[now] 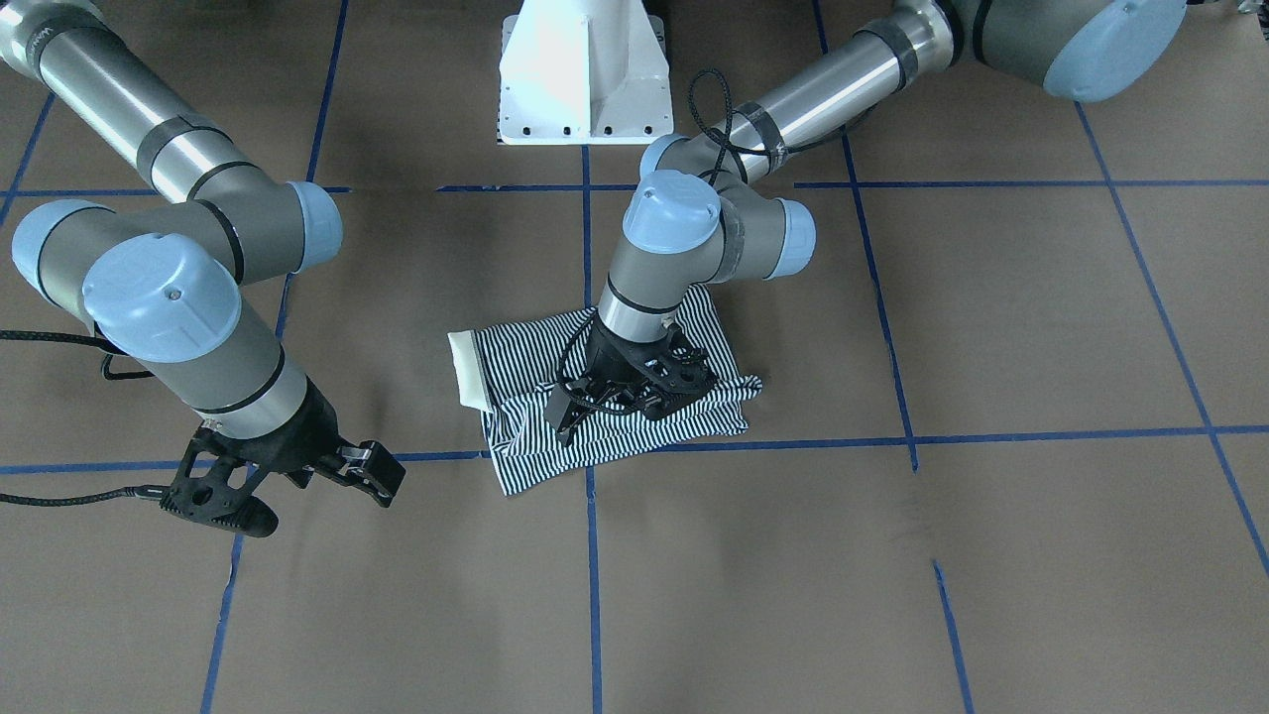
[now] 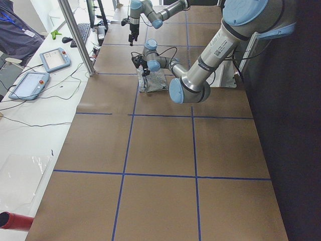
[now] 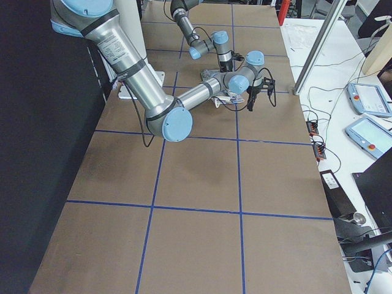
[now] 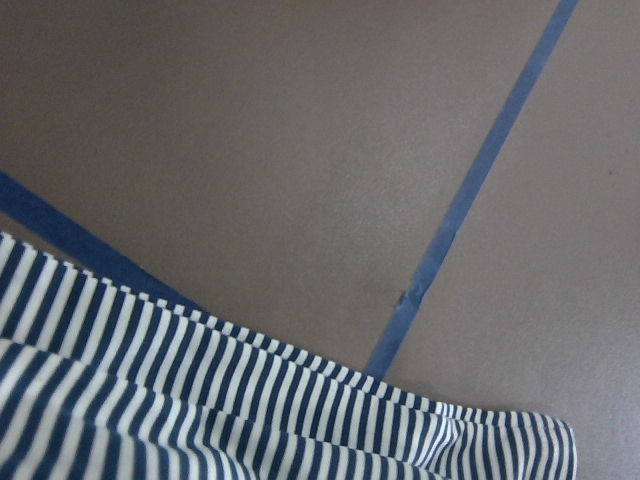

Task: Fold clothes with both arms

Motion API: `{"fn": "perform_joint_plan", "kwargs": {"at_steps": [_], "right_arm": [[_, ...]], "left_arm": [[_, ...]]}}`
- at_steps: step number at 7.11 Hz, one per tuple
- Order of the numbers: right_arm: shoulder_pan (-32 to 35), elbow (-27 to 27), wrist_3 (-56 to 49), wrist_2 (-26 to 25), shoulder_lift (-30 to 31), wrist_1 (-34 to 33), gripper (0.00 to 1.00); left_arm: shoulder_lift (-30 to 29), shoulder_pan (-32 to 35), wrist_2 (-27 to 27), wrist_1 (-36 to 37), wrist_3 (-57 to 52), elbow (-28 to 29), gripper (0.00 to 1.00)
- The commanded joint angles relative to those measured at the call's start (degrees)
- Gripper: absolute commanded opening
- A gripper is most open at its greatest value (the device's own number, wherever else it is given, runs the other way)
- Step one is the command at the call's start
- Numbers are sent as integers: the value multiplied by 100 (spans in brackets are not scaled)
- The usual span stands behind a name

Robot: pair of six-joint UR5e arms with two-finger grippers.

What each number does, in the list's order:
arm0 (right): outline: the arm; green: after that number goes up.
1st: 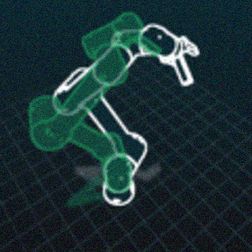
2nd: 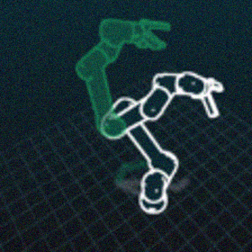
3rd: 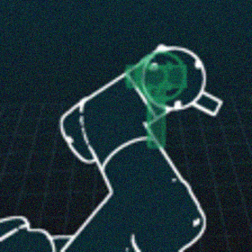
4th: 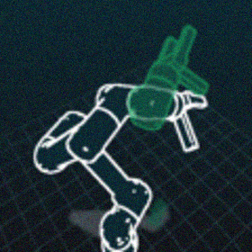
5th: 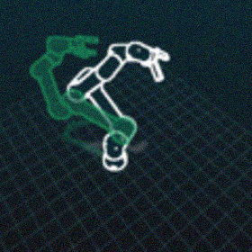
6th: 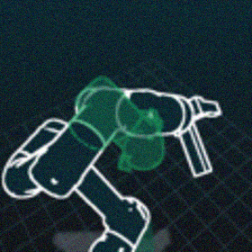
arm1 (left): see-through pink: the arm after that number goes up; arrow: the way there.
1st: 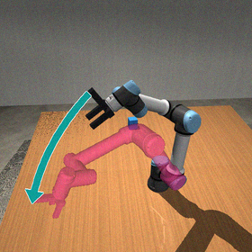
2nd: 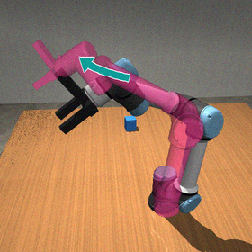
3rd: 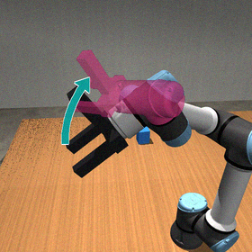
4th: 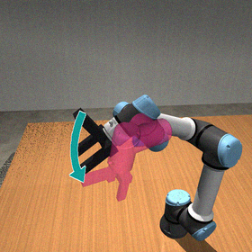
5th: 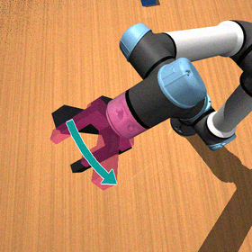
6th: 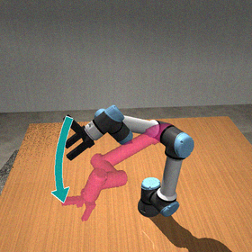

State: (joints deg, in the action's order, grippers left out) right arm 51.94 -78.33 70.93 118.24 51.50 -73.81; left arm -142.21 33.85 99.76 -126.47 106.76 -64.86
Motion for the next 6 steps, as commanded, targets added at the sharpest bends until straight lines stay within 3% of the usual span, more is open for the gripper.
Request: {"fn": "perform_joint_plan", "kwargs": {"at_steps": [1, 5, 6], "right_arm": [[0, -287, 0, 6, 262, 7, 100], [122, -657, -368, 23, 633, 7, 100], [315, -718, -587, 267, 729, -2, 100]], "left_arm": [[-210, 139, 0, -603, -33, 620, 100], [-325, 630, 61, -800, -593, 800, 100], [-273, 876, 427, -704, -865, 739, 100]]}}
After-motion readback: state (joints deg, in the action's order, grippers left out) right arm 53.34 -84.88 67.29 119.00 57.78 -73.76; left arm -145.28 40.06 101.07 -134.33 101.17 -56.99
